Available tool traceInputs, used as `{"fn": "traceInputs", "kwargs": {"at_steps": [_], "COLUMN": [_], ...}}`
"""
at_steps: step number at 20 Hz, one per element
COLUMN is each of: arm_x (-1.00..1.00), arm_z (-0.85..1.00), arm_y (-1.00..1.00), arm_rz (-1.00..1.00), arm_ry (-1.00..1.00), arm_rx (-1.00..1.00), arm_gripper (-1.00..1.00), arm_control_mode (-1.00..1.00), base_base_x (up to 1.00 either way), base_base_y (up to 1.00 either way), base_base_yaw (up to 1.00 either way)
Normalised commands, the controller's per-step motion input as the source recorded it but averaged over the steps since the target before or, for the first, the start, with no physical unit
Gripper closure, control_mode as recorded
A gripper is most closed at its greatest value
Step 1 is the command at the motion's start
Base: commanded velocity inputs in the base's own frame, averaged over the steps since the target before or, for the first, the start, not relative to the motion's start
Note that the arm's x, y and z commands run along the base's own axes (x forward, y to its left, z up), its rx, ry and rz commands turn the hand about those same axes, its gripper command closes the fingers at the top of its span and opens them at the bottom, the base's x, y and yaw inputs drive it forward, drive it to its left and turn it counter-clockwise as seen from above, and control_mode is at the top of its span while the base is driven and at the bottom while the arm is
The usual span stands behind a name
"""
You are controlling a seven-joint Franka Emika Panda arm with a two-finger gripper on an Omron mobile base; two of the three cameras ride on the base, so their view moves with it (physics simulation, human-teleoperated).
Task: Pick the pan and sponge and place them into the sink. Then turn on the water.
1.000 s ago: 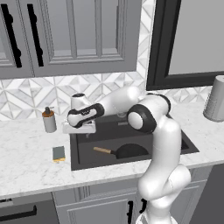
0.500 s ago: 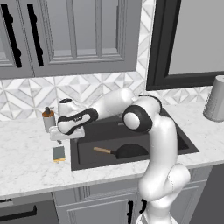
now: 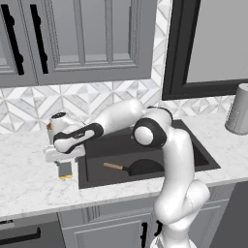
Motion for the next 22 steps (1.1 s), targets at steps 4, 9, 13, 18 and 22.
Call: {"fn": "traceInputs", "kwargs": {"at_steps": [4,9,13,18,22], "arm_x": [-0.36,-0.16,0.0,0.0,0.0], "arm_z": [0.0,0.0,0.0,-0.09,-0.28], "arm_y": [0.18,0.05,0.01,0.02,0.12], "arm_rz": [0.0,0.0,0.0,0.0,0.0], "arm_ry": [-0.01,0.0,0.0,0.0,0.02], "arm_rx": [0.0,0.0,0.0,0.0,0.0], "arm_gripper": [-1.0,-1.0,-1.0,-1.0,-1.0], "arm_control_mode": [-1.0,-1.0,-1.0,-1.0,-1.0], "base_base_x": [0.0,0.0,0.0,0.0,0.0], "base_base_y": [0.0,0.0,0.0,0.0,0.0], "base_base_yaw": [0.0,0.0,0.0,0.0,0.0]}}
